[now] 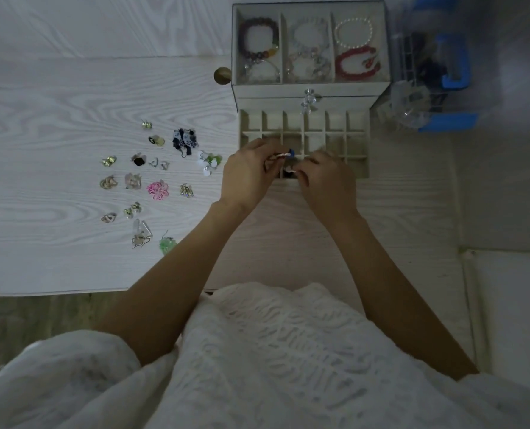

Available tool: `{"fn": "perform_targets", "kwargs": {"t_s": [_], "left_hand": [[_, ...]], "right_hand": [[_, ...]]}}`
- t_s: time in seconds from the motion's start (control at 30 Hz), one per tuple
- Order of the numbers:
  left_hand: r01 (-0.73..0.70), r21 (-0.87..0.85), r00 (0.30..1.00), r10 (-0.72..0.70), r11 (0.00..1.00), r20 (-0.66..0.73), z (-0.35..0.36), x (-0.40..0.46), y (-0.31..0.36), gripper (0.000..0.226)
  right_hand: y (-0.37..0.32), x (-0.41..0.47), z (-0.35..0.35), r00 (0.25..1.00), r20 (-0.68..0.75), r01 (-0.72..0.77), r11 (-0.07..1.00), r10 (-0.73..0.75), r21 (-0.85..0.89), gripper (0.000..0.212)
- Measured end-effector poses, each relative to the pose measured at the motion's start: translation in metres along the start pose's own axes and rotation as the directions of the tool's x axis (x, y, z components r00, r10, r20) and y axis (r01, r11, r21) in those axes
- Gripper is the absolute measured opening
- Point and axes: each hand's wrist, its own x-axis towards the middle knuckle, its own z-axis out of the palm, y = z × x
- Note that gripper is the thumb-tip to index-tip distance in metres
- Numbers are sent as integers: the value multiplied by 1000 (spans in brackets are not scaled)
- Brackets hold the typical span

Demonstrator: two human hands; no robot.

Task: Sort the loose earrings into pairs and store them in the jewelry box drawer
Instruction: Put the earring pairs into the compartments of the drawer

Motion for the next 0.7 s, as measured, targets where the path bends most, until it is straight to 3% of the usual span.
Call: {"fn": "perform_targets", "kwargs": {"t_s": [0.1, 0.27, 0.4, 0.53, 0.7], "left_hand": [[-12, 2, 1000, 12, 1000, -11, 1, -1, 0, 18], [-35, 9, 999, 36, 999, -15, 3, -1, 0, 18], [-46, 11, 999, 46, 999, -27, 3, -3, 0, 15], [-53, 28, 998, 54, 998, -25, 5, -2, -3, 14], [-147, 65, 989, 146, 987, 25, 12, 1, -7, 14]], "right_hand": [[3, -4, -3, 999, 40, -15, 1000, 14, 23, 9], [-1, 8, 0, 942, 173, -327, 905, 288, 273, 5], [0, 10, 3, 874, 263, -479, 820, 409, 313, 15], [-3, 11, 2, 866, 234, -499, 798, 442, 339, 13], [3, 10, -5, 907, 258, -404, 860, 332, 313, 15]]}}
